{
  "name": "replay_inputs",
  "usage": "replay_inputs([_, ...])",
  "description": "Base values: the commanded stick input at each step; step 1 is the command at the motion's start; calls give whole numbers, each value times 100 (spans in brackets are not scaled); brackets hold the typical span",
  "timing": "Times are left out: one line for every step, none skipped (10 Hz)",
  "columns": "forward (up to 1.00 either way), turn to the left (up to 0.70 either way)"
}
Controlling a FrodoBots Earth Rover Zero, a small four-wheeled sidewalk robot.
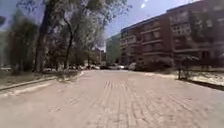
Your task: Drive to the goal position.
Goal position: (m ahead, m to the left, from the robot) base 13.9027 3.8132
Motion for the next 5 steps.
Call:
replay_inputs([85, 0])
replay_inputs([85, 0])
replay_inputs([85, 0])
replay_inputs([85, 0])
replay_inputs([85, 0])
